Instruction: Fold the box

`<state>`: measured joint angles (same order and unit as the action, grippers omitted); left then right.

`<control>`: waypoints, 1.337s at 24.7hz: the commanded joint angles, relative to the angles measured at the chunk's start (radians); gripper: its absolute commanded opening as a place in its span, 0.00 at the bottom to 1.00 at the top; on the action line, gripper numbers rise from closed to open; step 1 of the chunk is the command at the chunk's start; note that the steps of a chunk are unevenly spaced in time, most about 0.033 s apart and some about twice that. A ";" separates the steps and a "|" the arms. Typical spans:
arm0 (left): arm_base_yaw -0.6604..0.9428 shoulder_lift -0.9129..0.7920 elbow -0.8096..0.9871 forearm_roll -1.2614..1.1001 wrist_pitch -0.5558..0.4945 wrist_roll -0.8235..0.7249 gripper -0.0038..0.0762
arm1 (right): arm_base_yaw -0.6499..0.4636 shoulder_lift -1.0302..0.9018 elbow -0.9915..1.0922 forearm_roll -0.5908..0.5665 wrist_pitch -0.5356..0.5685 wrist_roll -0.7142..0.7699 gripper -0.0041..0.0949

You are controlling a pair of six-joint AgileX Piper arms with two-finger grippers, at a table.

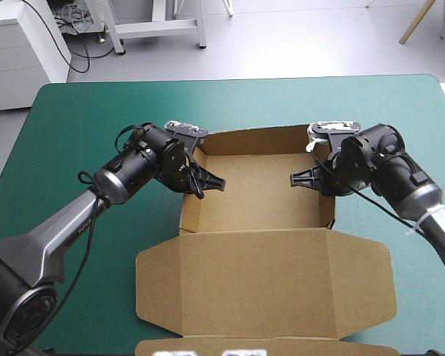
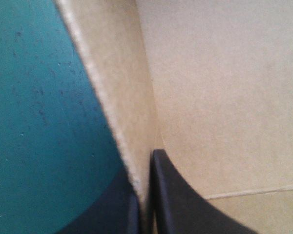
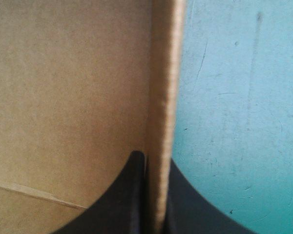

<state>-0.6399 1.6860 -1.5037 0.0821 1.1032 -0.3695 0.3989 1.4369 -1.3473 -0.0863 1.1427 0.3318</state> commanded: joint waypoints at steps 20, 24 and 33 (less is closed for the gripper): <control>0.118 0.063 -0.024 -0.074 -0.052 0.000 0.04 | -0.077 0.173 -0.031 0.031 -0.082 -0.135 0.03; 0.118 0.084 -0.024 -0.073 -0.050 0.004 0.04 | -0.077 0.175 -0.031 0.013 -0.113 -0.135 0.05; 0.118 0.089 -0.024 -0.073 -0.028 0.059 0.62 | -0.077 0.175 -0.031 0.013 -0.102 -0.135 0.93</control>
<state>-0.5242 1.8217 -1.5078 -0.0077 1.0619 -0.3156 0.3296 1.6515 -1.3473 -0.0520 1.0507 0.2066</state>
